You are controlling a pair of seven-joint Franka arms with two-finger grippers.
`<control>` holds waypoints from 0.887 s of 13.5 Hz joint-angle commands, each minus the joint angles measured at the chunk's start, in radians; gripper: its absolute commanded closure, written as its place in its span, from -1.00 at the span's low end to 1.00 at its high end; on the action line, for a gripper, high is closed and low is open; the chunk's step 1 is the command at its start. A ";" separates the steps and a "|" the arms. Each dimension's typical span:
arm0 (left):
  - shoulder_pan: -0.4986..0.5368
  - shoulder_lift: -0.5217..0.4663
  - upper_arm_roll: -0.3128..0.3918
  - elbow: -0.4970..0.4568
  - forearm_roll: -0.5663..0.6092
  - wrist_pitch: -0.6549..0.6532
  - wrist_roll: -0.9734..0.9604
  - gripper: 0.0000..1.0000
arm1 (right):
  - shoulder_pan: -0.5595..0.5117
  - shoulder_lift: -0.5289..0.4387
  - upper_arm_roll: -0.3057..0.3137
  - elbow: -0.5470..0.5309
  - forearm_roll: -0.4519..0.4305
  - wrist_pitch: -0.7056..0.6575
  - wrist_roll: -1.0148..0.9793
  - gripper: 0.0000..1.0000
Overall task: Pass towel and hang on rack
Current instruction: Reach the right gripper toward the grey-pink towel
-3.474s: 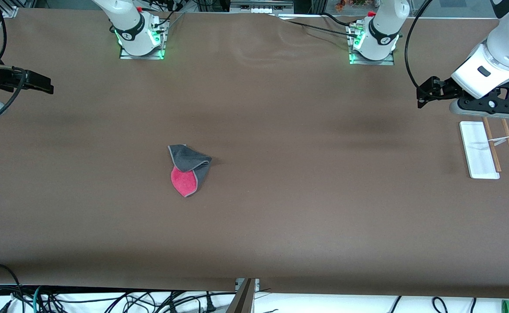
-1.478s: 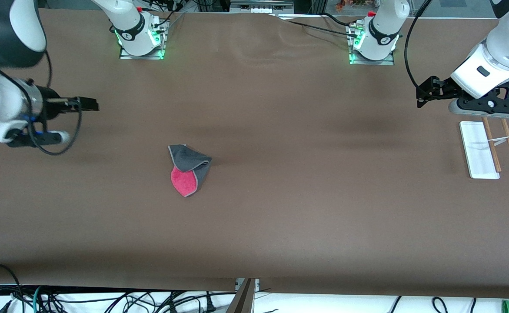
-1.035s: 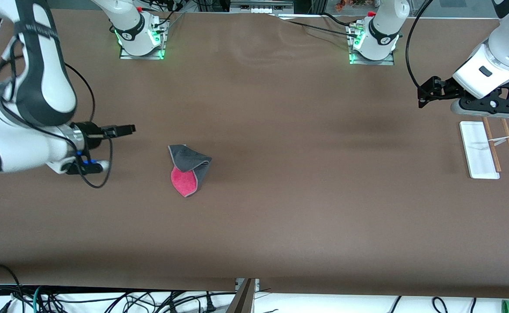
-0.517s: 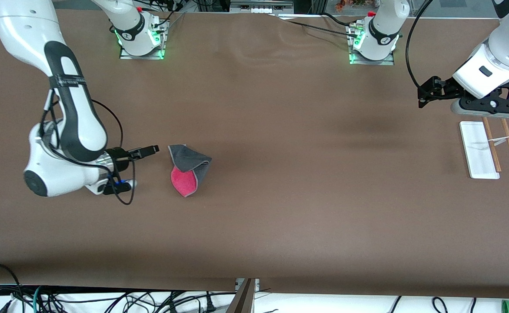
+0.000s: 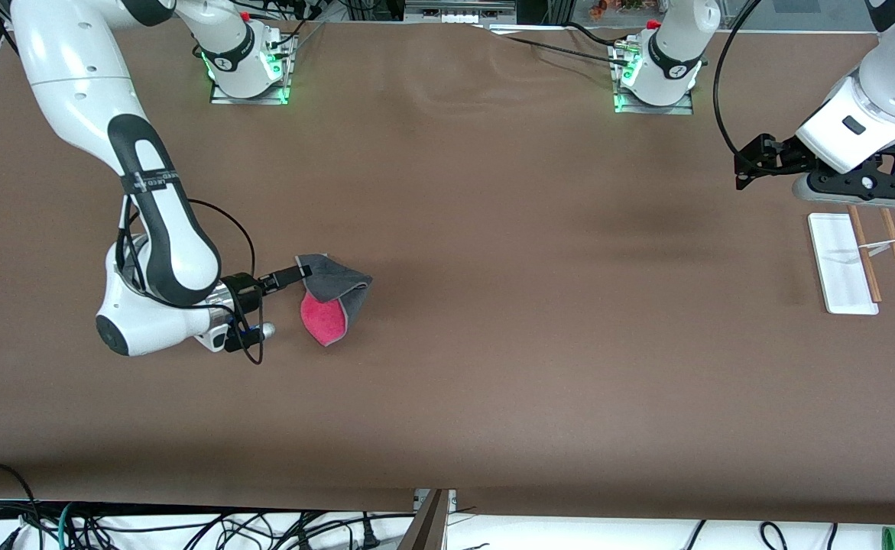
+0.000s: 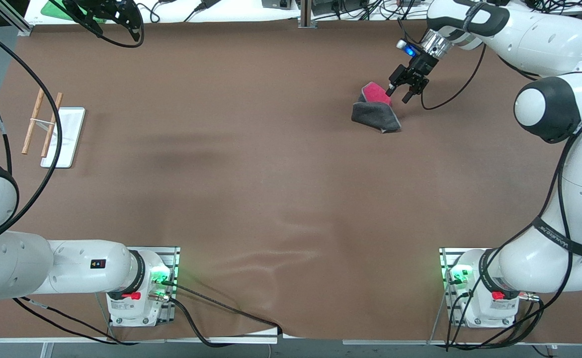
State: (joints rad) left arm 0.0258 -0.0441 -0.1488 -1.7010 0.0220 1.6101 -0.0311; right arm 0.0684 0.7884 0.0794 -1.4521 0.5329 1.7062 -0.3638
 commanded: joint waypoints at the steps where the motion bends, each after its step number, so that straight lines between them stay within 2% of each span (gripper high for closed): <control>1: 0.002 0.010 -0.014 0.029 -0.004 -0.018 -0.007 -1.00 | -0.006 0.028 0.010 0.004 0.047 0.030 -0.030 -1.00; 12: 0.005 0.012 -0.003 0.029 -0.004 -0.016 -0.006 -1.00 | 0.010 0.043 0.019 -0.053 0.093 0.061 -0.072 -1.00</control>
State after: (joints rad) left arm 0.0260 -0.0441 -0.1487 -1.7010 0.0220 1.6101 -0.0311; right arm 0.0810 0.8325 0.0919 -1.4912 0.5985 1.7556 -0.4114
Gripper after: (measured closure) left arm 0.000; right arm 0.000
